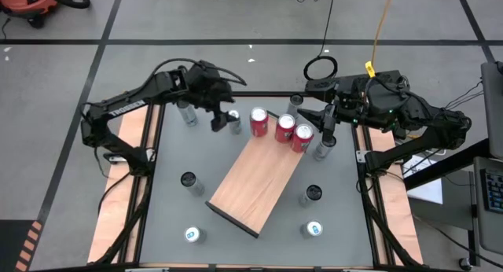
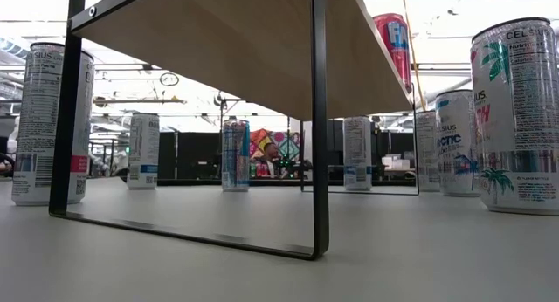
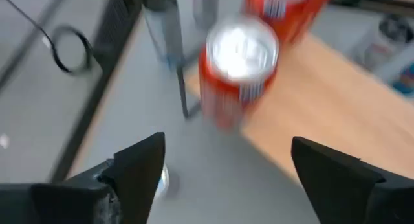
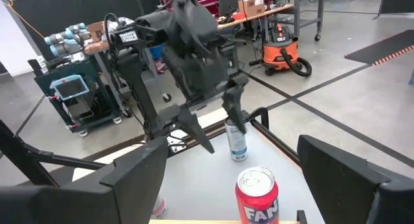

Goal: Place canned beverage on shelf
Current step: Put the red soda can on the shelf aligned with the other red soda cans

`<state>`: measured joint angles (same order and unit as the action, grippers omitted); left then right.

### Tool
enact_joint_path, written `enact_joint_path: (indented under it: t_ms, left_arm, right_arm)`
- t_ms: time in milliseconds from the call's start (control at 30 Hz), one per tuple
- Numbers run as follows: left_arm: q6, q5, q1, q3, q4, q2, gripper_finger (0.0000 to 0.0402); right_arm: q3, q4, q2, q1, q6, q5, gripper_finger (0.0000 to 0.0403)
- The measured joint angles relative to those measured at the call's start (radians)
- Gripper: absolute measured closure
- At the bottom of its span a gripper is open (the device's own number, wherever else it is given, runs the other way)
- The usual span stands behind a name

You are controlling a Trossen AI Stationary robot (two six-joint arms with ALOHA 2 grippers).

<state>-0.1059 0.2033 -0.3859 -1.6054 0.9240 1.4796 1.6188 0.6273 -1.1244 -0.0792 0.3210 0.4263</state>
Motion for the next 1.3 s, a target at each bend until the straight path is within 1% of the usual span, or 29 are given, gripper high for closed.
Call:
enact_joint_path:
  t_ms: [100, 167, 333, 467, 567, 633, 967, 1067, 1300]
  left_arm:
    - [-0.008, 0.083, -0.009, 0.064, -0.004, 0.002, 0.0113]
    - [-0.006, 0.121, -0.009, 0.111, -0.032, 0.003, 0.0140]
    - [0.022, 0.124, 0.006, 0.220, -0.204, 0.003, 0.0202]
    - [0.046, 0.117, 0.007, 0.250, -0.309, 0.006, 0.0239]
    - [0.048, 0.092, 0.005, 0.259, -0.336, 0.010, 0.0260]
    - [0.047, 0.076, 0.008, 0.263, -0.352, 0.010, 0.0271]
    - [0.047, 0.076, 0.008, 0.289, -0.388, 0.029, 0.0307]
    - [0.045, 0.076, 0.011, 0.286, -0.445, 0.037, 0.0312]
    - [0.016, 0.042, 0.014, 0.287, -0.455, 0.059, 0.0313]
  right_arm:
    - [0.000, 0.001, 0.000, 0.000, -0.005, 0.000, 0.0083]
    - [0.000, 0.003, 0.000, 0.000, -0.006, 0.000, 0.0083]
    - [0.000, 0.015, 0.000, 0.000, 0.010, -0.003, 0.0083]
    - [0.000, 0.014, 0.000, 0.000, 0.016, -0.003, 0.0083]
    - [0.000, 0.014, 0.000, 0.000, 0.016, -0.003, 0.0083]
    - [0.000, 0.014, 0.000, 0.000, 0.016, -0.003, 0.0083]
    - [0.000, 0.014, 0.000, 0.000, 0.004, -0.003, 0.0083]
    - [0.000, 0.014, 0.000, 0.000, 0.004, -0.003, 0.0083]
    - [0.000, 0.014, 0.000, 0.000, 0.005, -0.003, 0.0083]
